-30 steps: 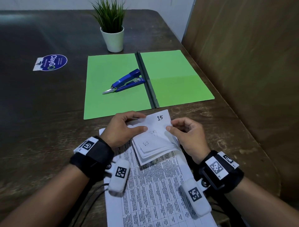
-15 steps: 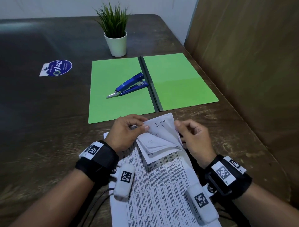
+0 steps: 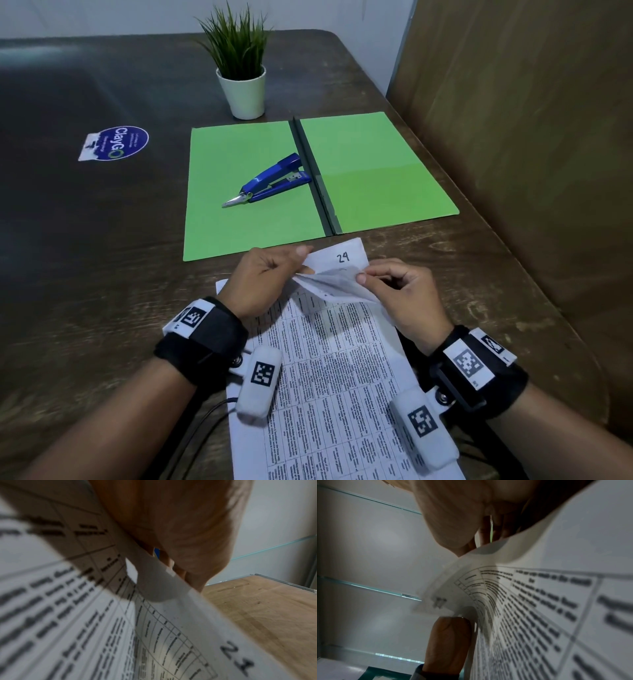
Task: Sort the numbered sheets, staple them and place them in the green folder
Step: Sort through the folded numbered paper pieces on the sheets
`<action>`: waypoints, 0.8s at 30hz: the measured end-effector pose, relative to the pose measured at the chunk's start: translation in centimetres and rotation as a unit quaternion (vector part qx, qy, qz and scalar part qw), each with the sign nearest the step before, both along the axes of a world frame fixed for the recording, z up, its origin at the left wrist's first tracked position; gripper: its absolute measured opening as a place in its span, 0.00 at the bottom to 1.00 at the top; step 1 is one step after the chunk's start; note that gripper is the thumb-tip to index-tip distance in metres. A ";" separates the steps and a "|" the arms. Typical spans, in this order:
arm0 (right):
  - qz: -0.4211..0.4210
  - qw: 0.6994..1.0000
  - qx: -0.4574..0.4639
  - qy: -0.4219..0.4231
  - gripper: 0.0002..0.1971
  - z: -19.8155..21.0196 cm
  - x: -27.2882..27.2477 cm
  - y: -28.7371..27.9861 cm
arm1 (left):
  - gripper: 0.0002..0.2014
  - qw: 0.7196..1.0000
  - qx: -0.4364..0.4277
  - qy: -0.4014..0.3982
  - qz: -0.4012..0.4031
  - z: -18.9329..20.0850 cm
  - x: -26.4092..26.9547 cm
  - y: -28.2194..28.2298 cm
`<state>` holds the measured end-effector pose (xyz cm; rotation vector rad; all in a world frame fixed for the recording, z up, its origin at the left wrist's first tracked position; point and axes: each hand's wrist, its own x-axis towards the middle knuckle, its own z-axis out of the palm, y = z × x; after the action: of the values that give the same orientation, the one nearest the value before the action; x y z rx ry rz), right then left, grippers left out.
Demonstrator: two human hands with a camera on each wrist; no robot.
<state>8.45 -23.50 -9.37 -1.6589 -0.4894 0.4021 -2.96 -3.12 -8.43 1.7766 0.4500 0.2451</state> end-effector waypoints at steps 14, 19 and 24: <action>-0.032 0.999 -0.002 0.013 0.06 0.2 -0.1 0.0 | 0.05 1.000 0.023 -0.010 0.011 -0.8 0.1 0.3; -0.037 0.999 -0.011 0.016 0.07 0.2 0.0 0.0 | 0.14 0.999 0.029 -0.013 0.016 -0.6 0.0 0.2; -0.037 0.999 -0.009 0.025 0.04 0.1 0.2 -0.1 | 0.07 0.999 0.033 -0.033 0.020 -0.6 0.1 0.2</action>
<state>8.60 -23.62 -9.25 -1.6763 -0.3874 0.3927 -2.85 -2.96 -9.04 1.8201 0.4347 0.3496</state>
